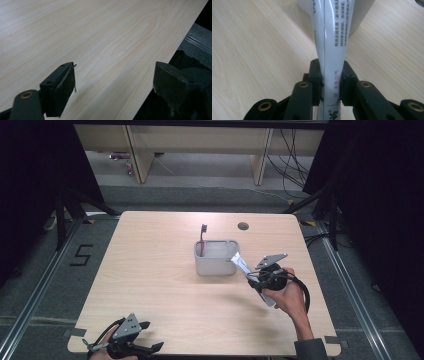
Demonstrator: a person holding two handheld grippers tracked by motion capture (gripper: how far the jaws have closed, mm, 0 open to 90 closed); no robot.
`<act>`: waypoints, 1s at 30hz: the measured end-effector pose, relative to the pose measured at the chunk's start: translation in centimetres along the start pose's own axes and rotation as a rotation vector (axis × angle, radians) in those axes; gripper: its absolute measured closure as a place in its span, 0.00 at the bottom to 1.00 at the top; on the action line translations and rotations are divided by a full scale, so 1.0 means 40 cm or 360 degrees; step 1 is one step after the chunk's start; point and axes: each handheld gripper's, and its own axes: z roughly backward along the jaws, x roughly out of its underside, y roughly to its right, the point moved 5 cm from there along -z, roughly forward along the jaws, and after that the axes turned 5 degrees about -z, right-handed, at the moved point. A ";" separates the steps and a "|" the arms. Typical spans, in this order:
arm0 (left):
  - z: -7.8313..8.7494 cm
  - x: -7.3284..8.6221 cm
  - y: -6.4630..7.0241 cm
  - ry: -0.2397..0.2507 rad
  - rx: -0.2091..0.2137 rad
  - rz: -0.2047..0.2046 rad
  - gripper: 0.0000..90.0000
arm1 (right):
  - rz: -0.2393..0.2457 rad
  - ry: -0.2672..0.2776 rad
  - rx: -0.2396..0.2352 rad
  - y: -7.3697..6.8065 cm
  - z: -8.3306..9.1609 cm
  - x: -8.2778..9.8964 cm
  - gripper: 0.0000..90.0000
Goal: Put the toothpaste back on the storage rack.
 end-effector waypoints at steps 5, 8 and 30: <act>0.001 0.000 0.000 -0.0011 -0.0002 -0.0016 0.20 | 0.0024 0.0094 -0.0001 0.003 0.005 -0.005 0.84; 0.004 0.000 -0.003 -0.0025 -0.0003 -0.0039 0.20 | 0.0036 0.0145 -0.0020 0.003 0.007 -0.011 0.84; 0.002 0.000 -0.001 -0.0008 -0.0008 -0.0009 0.20 | -0.0049 0.0391 -0.0038 -0.006 0.053 -0.056 0.84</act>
